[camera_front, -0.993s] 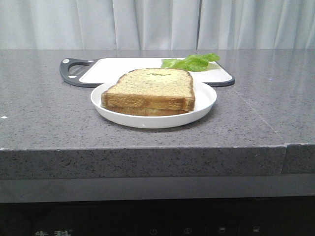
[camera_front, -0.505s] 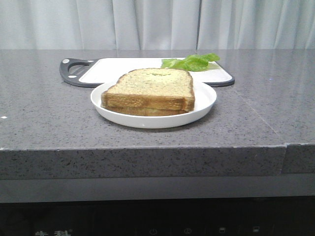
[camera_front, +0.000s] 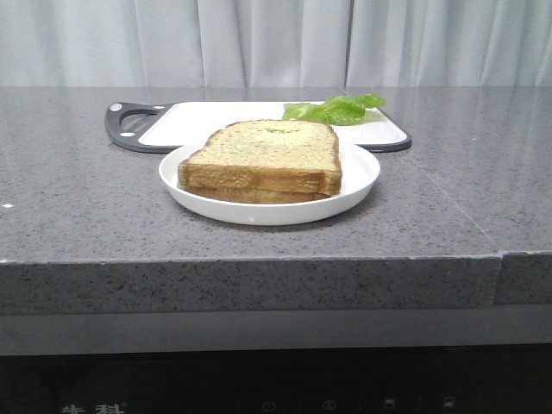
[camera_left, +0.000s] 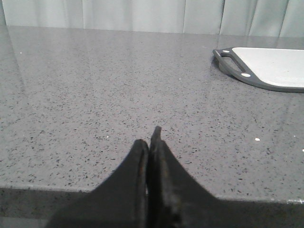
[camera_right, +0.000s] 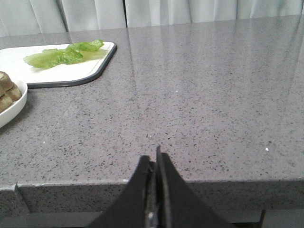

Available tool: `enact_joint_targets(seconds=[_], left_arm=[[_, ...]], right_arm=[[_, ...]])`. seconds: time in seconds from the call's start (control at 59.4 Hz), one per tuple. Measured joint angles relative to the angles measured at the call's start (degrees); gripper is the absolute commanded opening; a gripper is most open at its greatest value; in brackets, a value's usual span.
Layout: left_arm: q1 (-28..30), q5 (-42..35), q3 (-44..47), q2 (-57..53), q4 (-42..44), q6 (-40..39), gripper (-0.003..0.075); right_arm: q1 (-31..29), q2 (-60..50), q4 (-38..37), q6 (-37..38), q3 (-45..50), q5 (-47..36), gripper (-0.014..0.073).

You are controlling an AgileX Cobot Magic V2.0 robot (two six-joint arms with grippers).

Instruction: Left arm grabs bread, right arm adds lettuce

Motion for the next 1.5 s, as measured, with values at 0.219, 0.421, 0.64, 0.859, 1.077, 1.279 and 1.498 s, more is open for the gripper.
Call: enact_joint_targets(seconds=[0.219,0.421,0.64,0.859,1.077,1.279,1.498], left_arm=[[0.0,0.0,0.0,0.0,0.0,0.0,-0.002],[0.0,0.0,0.0,0.0,0.0,0.0,-0.002],[0.0,0.0,0.0,0.0,0.0,0.0,-0.0021],[0.0,-2.9,-0.5,0.0,-0.2,-0.5,-0.0021],[0.0,3.4,-11.3,1.9,-0.1,-0.5,-0.0021],[0.0,8.4,-22.3,14.4,-0.3,-0.5,-0.0021],[0.0,8.4,-27.2,24.5,-0.4,-0.5,-0.0015]], right_arm=[[0.0,0.0,0.0,0.0,0.0,0.0,-0.0061],[0.0,0.0,0.0,0.0,0.0,0.0,-0.0061],[0.0,0.0,0.0,0.0,0.0,0.0,-0.0061],[0.0,0.0,0.0,0.0,-0.1,0.6,-0.0061],[0.0,0.2,-1.7,0.0,-10.2,9.0,-0.0061],[0.0,9.7,-2.4,0.0,-24.2,11.2,-0.0061],[0.0,19.7,-2.5,0.0,-30.8,11.3,-0.0052]])
